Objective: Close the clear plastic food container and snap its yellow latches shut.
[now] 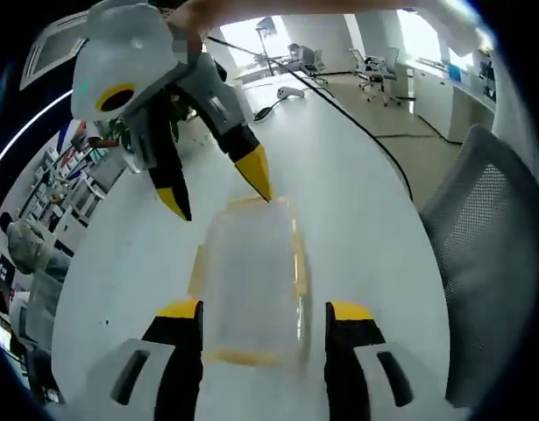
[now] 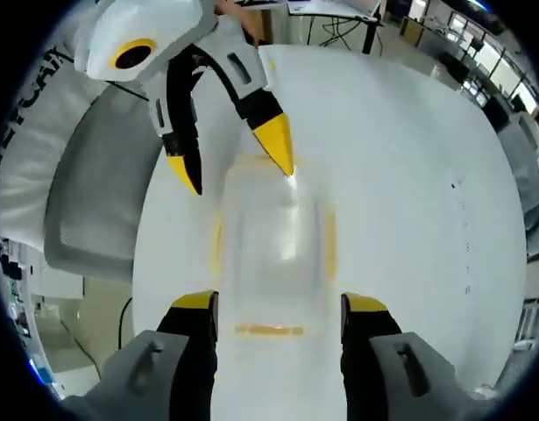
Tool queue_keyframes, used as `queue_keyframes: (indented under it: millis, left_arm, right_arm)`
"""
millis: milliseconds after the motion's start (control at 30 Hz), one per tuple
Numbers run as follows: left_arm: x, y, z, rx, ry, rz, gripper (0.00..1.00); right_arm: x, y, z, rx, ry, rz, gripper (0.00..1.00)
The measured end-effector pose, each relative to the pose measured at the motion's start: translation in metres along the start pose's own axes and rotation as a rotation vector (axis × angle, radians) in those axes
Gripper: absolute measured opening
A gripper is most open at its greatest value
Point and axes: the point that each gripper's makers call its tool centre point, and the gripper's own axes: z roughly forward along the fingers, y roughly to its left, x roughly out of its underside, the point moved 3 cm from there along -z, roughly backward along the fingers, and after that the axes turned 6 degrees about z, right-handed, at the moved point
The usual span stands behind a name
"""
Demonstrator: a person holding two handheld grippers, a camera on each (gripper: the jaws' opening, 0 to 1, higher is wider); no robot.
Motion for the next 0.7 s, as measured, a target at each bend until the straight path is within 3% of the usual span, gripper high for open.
queue_keyframes:
  millis: [67,100,200,300,533,700]
  left_arm:
    - [0.005,0.006,0.001,0.010,0.028,-0.016,0.63]
    - [0.011,0.009,0.000,0.010,0.075,-0.012,0.67]
    - [0.015,0.016,0.005,0.011,0.092,-0.007,0.73]
    - [0.022,0.015,0.010,0.066,0.125,-0.045,0.77]
    - [0.032,0.020,0.022,0.134,0.183,-0.054,0.83]
    - [0.027,0.021,0.027,0.152,0.184,-0.043,0.85]
  right_arm:
    - [0.004,0.002,0.001,0.003,-0.007,0.036,0.69]
    - [0.007,0.002,0.003,0.004,0.003,0.048,0.73]
    - [0.015,0.006,0.008,0.028,0.027,0.031,0.76]
    - [0.018,0.009,0.012,0.023,0.034,0.044,0.79]
    - [0.023,0.011,0.024,0.024,0.044,0.046,0.79]
    - [0.026,0.009,0.030,0.026,0.047,0.049,0.74]
